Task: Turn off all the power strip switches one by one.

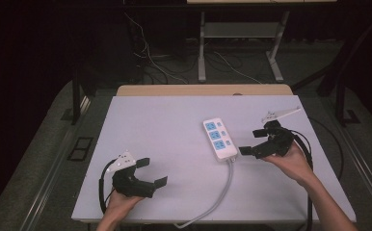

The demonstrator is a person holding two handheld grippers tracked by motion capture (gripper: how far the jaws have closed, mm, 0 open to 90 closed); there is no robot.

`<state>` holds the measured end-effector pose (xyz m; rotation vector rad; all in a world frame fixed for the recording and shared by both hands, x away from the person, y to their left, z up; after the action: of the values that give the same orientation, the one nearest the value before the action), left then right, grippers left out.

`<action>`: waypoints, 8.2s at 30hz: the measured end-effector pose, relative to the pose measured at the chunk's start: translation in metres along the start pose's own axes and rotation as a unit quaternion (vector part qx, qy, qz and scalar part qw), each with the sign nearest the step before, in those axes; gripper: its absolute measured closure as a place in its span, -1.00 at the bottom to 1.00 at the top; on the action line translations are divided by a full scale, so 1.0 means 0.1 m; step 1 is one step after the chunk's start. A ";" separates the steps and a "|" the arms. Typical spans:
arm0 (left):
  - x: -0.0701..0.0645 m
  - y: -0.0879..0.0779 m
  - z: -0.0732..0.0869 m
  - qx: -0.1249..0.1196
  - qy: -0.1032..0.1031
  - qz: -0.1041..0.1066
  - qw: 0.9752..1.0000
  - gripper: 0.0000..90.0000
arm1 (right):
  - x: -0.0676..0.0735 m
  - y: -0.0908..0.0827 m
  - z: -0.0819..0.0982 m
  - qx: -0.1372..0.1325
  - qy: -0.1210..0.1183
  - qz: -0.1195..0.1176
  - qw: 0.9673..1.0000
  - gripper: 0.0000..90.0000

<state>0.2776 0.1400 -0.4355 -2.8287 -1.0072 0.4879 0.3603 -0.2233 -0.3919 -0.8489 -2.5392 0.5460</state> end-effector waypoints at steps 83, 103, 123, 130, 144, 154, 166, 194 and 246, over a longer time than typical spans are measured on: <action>0.03 -0.01 0.00 0.002 0.002 -0.002 1.000 -1.00 | -0.41 0.89 0.16 0.054 0.014 -0.018 0.998 0.99; 0.01 0.00 0.01 0.006 0.005 0.000 1.000 -1.00 | -0.41 0.87 0.18 0.051 -0.003 -0.014 0.999 1.00; 0.03 0.00 0.01 0.005 0.002 -0.001 1.000 -1.00 | -0.41 0.87 0.18 0.052 -0.001 -0.010 0.999 1.00; 0.04 0.00 0.00 0.002 -0.004 0.001 1.000 -1.00 | -0.43 0.83 0.15 0.053 0.010 -0.010 0.999 1.00; 0.04 -0.01 0.00 -0.001 -0.004 0.002 1.000 -1.00 | -0.49 0.79 0.00 0.054 0.009 -0.011 0.998 1.00; 0.05 -0.02 0.00 -0.002 -0.007 0.000 1.000 -1.00 | -0.49 0.82 -0.18 0.057 -0.005 -0.010 0.998 1.00; 0.06 -0.02 0.00 -0.003 -0.007 0.000 1.000 -1.00 | -0.51 0.85 -0.30 0.060 -0.013 -0.007 0.998 1.00; 0.07 -0.03 -0.01 -0.005 -0.008 0.000 1.000 -1.00 | -0.67 1.03 -0.27 0.052 0.011 -0.025 0.998 1.00; 0.07 -0.02 0.00 -0.007 -0.010 0.002 1.000 -1.00 | -0.64 1.15 -0.04 0.052 -0.004 -0.016 0.999 1.00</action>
<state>0.2814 0.1463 -0.4367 -2.8452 -1.0130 0.5121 0.4634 -0.1782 -0.4597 -0.7688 -2.5034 0.6666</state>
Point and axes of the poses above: each handheld gripper's, and its own axes: y roughly forward along the jaws, z roughly out of its underside, x roughly to its left, the point moved 5 cm from there along y, roughly forward along the jaws, and after that the axes turned 13 degrees about -x, right-handed, at the moved point
